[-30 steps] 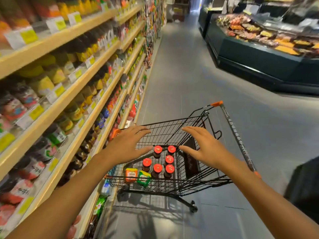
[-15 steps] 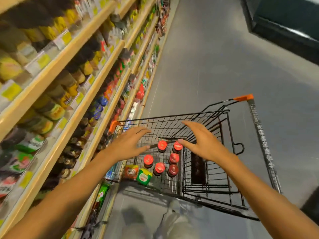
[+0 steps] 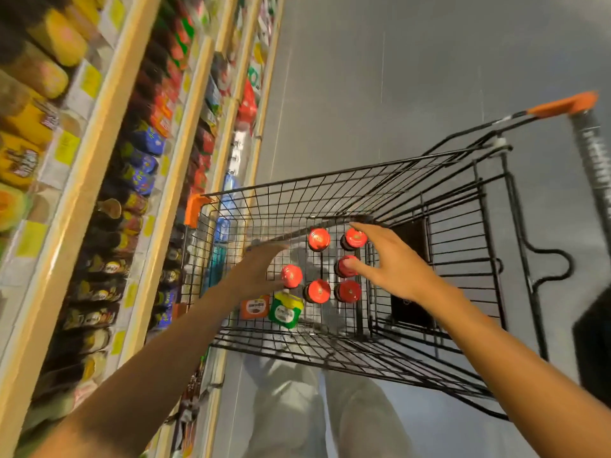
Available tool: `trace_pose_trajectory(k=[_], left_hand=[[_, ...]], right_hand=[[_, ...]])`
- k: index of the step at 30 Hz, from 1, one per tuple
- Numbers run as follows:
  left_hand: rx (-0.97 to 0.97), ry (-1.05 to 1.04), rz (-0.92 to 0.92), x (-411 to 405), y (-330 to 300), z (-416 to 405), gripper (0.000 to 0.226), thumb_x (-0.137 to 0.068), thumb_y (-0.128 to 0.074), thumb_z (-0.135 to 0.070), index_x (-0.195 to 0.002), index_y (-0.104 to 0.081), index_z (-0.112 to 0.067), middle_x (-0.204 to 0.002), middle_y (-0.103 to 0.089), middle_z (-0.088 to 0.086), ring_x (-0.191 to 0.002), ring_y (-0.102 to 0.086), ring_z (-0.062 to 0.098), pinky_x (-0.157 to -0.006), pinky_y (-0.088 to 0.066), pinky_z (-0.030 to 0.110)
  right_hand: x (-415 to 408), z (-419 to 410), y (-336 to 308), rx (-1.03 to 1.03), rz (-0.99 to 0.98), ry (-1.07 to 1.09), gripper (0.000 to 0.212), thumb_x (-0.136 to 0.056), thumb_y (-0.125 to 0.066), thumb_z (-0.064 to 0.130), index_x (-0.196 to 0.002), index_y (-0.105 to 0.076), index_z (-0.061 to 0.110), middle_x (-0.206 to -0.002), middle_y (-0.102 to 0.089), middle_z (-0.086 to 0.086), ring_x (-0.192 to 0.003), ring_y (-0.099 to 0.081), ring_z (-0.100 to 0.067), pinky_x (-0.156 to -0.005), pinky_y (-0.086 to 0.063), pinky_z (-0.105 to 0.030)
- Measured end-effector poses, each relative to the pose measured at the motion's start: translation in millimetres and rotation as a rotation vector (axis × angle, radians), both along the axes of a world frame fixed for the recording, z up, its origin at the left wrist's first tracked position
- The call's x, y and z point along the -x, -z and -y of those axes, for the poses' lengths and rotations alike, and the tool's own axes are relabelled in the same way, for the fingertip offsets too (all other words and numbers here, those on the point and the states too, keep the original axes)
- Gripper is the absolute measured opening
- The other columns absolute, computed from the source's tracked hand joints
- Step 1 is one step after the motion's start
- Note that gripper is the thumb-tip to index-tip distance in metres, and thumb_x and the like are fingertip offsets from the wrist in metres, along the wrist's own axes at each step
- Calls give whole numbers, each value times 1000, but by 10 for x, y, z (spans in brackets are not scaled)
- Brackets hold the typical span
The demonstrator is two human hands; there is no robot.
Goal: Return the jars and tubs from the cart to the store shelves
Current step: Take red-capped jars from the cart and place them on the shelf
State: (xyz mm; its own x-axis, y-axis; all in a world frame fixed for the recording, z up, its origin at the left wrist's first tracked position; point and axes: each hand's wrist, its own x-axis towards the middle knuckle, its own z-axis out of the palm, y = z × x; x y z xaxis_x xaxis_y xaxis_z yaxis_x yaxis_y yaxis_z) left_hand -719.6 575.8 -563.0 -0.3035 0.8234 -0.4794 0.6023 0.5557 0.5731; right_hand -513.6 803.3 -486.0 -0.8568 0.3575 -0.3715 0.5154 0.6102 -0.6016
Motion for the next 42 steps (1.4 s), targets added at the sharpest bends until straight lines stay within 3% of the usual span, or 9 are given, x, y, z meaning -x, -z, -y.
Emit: trace_pose_trajectory(k=[6,9,14,19,23,25,31,39,42], left_hand=[[131,-26,43,221,978,34,99,-75,-85,-32,-154,-26,-24,-159,-30,3,-145,-31,25,-116,-31,44],[163,-33,126,253,1417,37,103,-74,-86,-25,-155,-23,-21,-159,-27,5,-146,-26,24,-113,-22,27],[153,-36,236,197,2021,46,97,-78,-81,-9,-156,-22,-17,-161,-24,7,-145,-27,18,-114,-22,26],[97,-127,284,89,2442,42,94,-75,-72,11,-152,-31,-21,-155,-37,8,-143,-36,24,-117,-34,40],[1,-198,294,-9,2677,53,90,-71,-85,0,-144,-40,-28,-141,-49,-4,-130,-47,15,-108,-40,23],[-20,-234,297,-43,2712,43,82,-72,-83,1,-141,-45,-24,-134,-52,-9,-125,-52,14,-102,-40,18],[-108,-296,261,-40,2570,39,68,-70,-87,-4,-127,-57,-25,-121,-64,-8,-113,-60,11,-100,-51,34],[-193,-609,292,214,1973,-112,69,-62,-94,-27,-122,-60,-27,-107,-65,-17,-101,-62,1,-87,-48,15],[-231,-662,302,333,1727,-171,68,-63,-93,-28,-120,-56,-30,-108,-62,-19,-99,-56,-11,-77,-42,-2]], right_hand=[[221,102,762,81,55,55,78,-92,-65,50,-157,-28,27,-161,-33,1,-149,-26,-17,-120,-21,-31],[287,177,1087,133,67,93,77,-92,-66,48,-157,-28,29,-160,-34,2,-148,-26,-17,-119,-27,-34],[304,266,1541,170,67,138,76,-92,-66,49,-155,-28,33,-158,-36,2,-147,-28,-16,-115,-27,-30],[266,330,1840,200,37,175,76,-90,-67,50,-154,-28,36,-152,-42,4,-140,-34,-9,-113,-29,-28],[175,400,2000,228,48,224,77,-89,-64,55,-154,-26,42,-156,-36,13,-145,-28,-5,-118,-27,-29],[148,430,2028,225,57,232,75,-90,-64,55,-153,-25,44,-154,-36,16,-144,-28,-3,-116,-26,-27],[184,425,2080,239,77,243,75,-90,-65,53,-153,-26,43,-153,-36,17,-143,-29,-3,-115,-28,-27],[452,309,2279,290,50,294,81,-89,-74,36,-155,-28,29,-158,-37,6,-145,-33,-12,-120,-28,-35],[584,286,2434,295,58,326,89,-87,-77,30,-157,-23,21,-160,-33,2,-147,-30,-15,-120,-23,-31]])
